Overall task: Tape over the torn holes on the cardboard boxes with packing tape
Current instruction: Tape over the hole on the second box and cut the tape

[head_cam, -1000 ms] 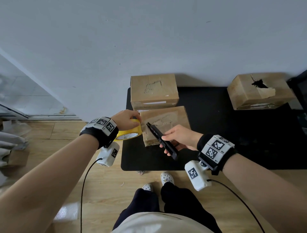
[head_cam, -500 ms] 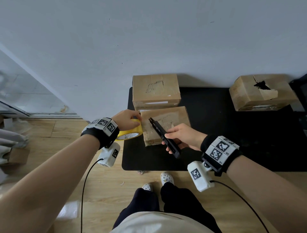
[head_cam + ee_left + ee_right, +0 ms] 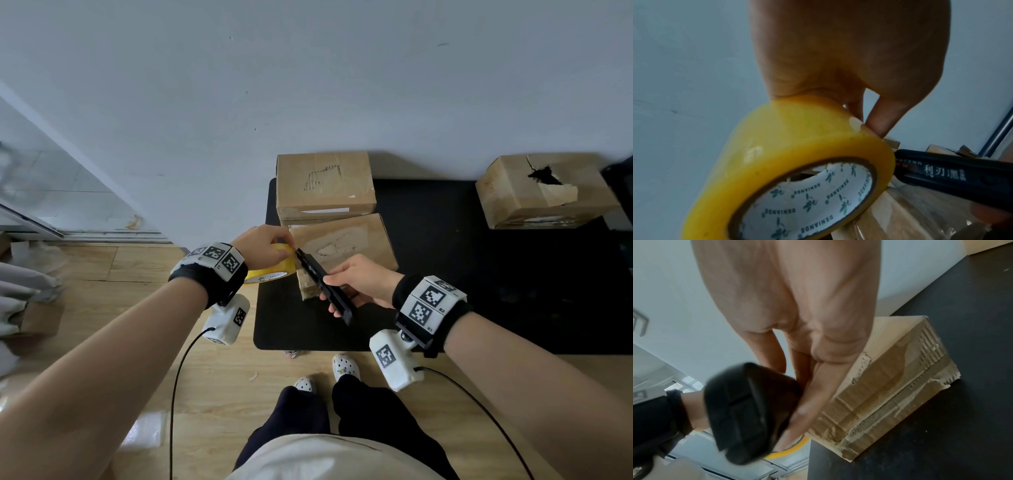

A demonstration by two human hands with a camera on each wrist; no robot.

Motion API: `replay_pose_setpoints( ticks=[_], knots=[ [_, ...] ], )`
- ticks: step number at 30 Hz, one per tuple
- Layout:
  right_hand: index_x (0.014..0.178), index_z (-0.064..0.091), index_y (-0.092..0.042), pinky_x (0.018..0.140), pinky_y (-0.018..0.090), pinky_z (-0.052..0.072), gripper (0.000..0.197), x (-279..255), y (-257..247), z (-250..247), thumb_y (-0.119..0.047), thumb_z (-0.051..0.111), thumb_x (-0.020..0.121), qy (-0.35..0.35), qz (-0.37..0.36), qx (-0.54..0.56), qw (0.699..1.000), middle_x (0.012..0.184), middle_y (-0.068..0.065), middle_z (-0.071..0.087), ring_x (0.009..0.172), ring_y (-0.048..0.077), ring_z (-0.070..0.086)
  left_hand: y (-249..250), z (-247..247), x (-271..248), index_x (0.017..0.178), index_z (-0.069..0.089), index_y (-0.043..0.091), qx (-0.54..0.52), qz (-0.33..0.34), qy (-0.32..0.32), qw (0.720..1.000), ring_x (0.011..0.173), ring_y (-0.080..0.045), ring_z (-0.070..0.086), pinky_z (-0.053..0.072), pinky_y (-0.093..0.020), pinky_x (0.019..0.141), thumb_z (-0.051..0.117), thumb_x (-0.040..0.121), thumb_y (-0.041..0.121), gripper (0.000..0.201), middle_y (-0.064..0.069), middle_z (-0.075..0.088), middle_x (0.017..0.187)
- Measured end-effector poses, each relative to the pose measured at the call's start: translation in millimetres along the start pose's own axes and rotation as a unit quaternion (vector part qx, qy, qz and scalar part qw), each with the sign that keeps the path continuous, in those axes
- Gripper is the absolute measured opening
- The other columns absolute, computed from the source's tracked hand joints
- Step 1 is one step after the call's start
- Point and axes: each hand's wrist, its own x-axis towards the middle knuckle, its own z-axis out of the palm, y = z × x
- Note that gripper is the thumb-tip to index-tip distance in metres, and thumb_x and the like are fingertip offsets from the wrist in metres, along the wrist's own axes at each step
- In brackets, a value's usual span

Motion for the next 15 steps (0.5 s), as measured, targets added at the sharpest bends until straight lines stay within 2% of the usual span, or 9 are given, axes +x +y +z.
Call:
replay_pose_setpoints(
  ticks=[6,8,11,13,15],
  knots=[
    [0.112,0.058,0.015,0.063,0.038,0.057,0.030,-13,8,-9,-0.010,0.046,0.099,-0.019,0.023,-0.030,0.999,0.088,0.017,0.066,0.064,0.025,0.064,-1,0,-1,0.109,0.061,0.024,0.010,-0.010,0.001,1.000,0.098,-0.014,0.049,0.035,-0.026,0.085,0.052,0.087,0.021,0.024,0.007,0.055,0.106],
    [0.111,0.058,0.015,0.065,0.039,0.057,0.030,-17,10,-13,-0.010,0.045,0.100,-0.032,0.034,-0.049,0.998,0.090,0.017,0.066,0.064,0.024,0.065,0,0,-2,0.109,0.061,0.024,0.011,-0.010,0.003,1.000,0.097,-0.014,0.049,0.035,-0.026,0.085,0.052,0.087,0.020,0.024,0.005,0.056,0.108],
    [0.113,0.059,0.011,0.070,0.039,0.058,0.028,-26,11,-25,-0.009,0.046,0.099,-0.037,0.027,-0.056,0.997,0.095,0.018,0.066,0.072,0.026,0.066,1,0,-3,0.109,0.061,0.023,0.009,-0.013,0.008,1.000,0.096,-0.015,0.050,0.034,-0.026,0.082,0.052,0.087,0.020,0.024,0.003,0.057,0.106],
    [0.115,0.059,0.001,0.069,0.036,0.059,0.023,-32,14,-39,-0.008,0.049,0.097,-0.006,-0.008,-0.019,1.000,0.100,0.016,0.067,0.080,0.026,0.068,2,0,-5,0.110,0.060,0.022,0.009,-0.019,0.012,1.000,0.095,-0.016,0.050,0.035,-0.026,0.081,0.052,0.088,0.020,0.024,0.001,0.058,0.105],
    [0.117,0.060,-0.003,0.068,0.033,0.059,0.024,-35,20,-57,-0.007,0.054,0.094,0.074,-0.065,0.019,0.995,0.099,0.014,0.068,0.082,0.024,0.069,1,1,-6,0.112,0.059,0.023,0.010,-0.023,0.013,1.000,0.095,-0.016,0.050,0.035,-0.026,0.081,0.052,0.089,0.021,0.025,0.001,0.057,0.105]
  ],
)
